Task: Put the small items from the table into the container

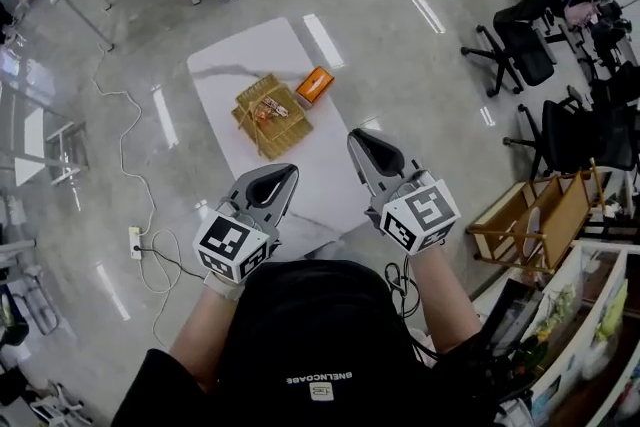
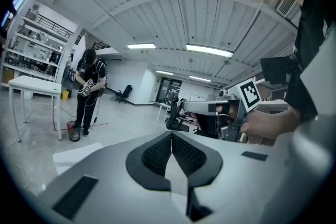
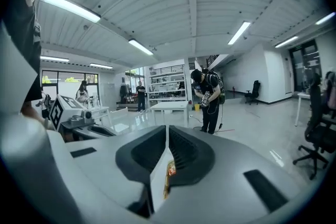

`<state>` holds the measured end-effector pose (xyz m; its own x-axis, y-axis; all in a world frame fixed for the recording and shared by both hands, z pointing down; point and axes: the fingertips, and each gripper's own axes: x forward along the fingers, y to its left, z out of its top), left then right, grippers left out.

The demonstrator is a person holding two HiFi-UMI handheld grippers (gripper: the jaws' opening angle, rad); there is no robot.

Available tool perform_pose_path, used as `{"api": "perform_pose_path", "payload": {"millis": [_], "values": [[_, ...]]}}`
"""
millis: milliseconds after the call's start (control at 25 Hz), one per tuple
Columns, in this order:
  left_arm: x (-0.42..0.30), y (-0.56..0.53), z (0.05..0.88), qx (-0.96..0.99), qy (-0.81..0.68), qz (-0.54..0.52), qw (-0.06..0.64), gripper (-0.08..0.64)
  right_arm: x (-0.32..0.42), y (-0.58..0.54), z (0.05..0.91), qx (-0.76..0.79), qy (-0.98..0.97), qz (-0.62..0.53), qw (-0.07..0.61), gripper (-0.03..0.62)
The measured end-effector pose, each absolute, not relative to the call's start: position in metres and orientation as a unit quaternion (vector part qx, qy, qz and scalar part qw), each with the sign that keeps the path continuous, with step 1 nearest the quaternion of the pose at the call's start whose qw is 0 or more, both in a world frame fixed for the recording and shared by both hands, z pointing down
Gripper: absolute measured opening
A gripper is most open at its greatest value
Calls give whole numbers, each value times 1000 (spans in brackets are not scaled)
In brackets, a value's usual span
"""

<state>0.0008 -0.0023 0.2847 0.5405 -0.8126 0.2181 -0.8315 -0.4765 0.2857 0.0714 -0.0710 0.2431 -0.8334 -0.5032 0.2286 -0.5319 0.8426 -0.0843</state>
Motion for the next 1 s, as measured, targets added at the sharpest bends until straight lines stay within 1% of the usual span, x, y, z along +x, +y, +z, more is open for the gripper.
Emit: {"api": "perform_pose_path", "payload": {"millis": [360, 680, 1000], "values": [[37, -18, 254, 893, -426, 23, 147, 8, 119, -43, 207, 325, -943, 64, 35, 21], [56, -34, 239, 909, -397, 22, 125, 8, 155, -39, 197, 356, -933, 58, 3, 21], [65, -42, 232, 918, -378, 19, 116, 8, 162, -40, 203, 367, -927, 76, -7, 21]]}}
